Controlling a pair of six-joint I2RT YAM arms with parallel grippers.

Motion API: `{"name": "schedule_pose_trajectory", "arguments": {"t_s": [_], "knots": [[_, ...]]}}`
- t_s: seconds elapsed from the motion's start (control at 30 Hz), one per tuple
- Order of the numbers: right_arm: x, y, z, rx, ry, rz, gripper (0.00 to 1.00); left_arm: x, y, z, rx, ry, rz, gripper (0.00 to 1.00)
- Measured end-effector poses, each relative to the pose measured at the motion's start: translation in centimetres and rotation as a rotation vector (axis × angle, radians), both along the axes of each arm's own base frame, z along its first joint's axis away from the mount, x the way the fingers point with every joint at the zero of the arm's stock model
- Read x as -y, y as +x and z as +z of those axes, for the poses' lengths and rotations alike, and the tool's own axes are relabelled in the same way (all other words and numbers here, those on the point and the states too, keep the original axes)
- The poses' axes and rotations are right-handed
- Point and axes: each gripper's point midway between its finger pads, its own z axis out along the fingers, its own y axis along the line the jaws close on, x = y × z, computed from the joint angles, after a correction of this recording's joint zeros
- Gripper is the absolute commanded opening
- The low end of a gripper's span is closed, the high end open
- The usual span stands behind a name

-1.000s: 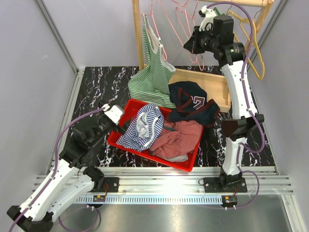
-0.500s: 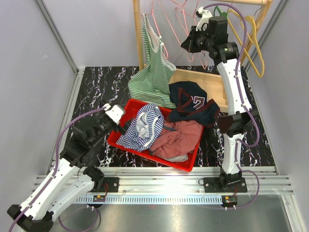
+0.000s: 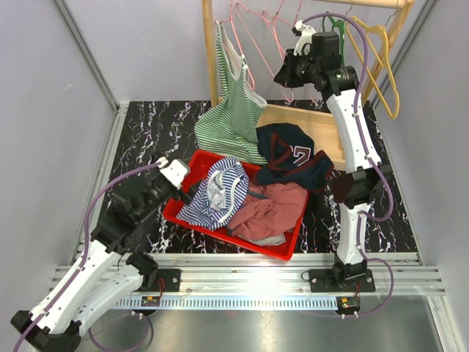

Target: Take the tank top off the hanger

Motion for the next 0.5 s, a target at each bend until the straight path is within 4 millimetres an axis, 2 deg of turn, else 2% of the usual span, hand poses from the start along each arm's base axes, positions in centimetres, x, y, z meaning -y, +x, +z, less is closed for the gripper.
{"name": "schedule_pose_trajectory", "arguments": {"t_s": [0.1,0.13,0.2,0.23,0.27,0.33,0.37,0.5], "knots": [[0.1,-0.4,-0.6,-0.020,-0.012,0.003,0.37,0.0,0.0,0.0,-0.003,-0.005,-0.002,0.99],[0.2,-0.6,-0.7,-0.025,-0.017,0.007,0.48,0.1,0.0,0.0,-0.005,-0.007,-0.003,0.99],[0.3,-1.2,-0.4,-0.019,-0.029,0.021,0.56,0.1,-0.1,0.0,-0.009,-0.016,-0.006,0.99],[0.3,-1.7,-0.1,-0.012,-0.034,0.031,0.65,0.2,0.0,-0.1,-0.016,-0.026,-0.005,0.99],[0.5,-2.3,0.4,-0.003,-0.040,0.039,0.70,0.3,0.1,-0.1,-0.025,-0.037,-0.002,0.99],[0.9,-3.7,1.4,0.022,-0.062,0.059,0.79,0.5,0.5,-0.1,-0.048,-0.073,0.013,0.99],[1.2,-4.7,2.2,0.046,-0.074,0.069,0.87,0.5,0.7,-0.3,-0.067,-0.090,0.025,0.99],[2.3,-9.6,5.1,0.148,-0.136,0.145,0.97,0.8,1.6,-1.7,-0.147,-0.120,0.053,0.99]]}}
